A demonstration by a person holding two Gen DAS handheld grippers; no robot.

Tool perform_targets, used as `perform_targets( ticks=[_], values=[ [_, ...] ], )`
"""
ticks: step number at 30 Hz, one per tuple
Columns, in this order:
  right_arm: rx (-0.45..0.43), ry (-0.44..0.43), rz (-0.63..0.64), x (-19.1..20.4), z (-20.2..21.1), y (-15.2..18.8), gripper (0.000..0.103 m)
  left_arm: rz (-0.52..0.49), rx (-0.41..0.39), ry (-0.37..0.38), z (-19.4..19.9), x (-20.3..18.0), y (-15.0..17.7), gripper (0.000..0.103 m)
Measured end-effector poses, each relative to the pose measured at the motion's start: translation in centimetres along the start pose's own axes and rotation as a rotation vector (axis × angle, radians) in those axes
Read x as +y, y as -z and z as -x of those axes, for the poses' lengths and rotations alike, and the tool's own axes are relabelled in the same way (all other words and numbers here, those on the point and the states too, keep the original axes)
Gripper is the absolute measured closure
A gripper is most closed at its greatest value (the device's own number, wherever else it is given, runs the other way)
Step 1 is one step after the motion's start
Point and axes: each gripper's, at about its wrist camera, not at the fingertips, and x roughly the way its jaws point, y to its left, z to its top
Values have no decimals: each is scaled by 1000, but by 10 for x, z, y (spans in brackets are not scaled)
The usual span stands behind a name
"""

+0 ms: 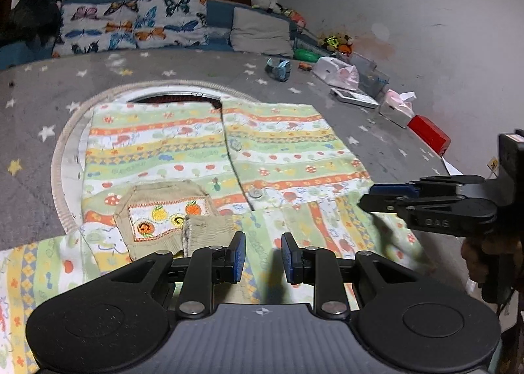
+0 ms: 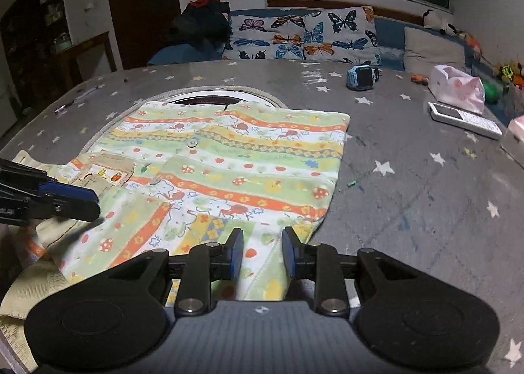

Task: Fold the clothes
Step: 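Fold the sleeve across the shirt front with the left gripper and release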

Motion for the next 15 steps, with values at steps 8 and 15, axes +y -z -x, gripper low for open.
perform_targets(
  ticks=[8,15],
  values=[
    [-25,-49,44,21,14,-2,71,12,-19,-16,6,2,0,77],
    [-20,-132,100,58,12,6,62,36,-38,-53,21,6,4,64]
  ],
)
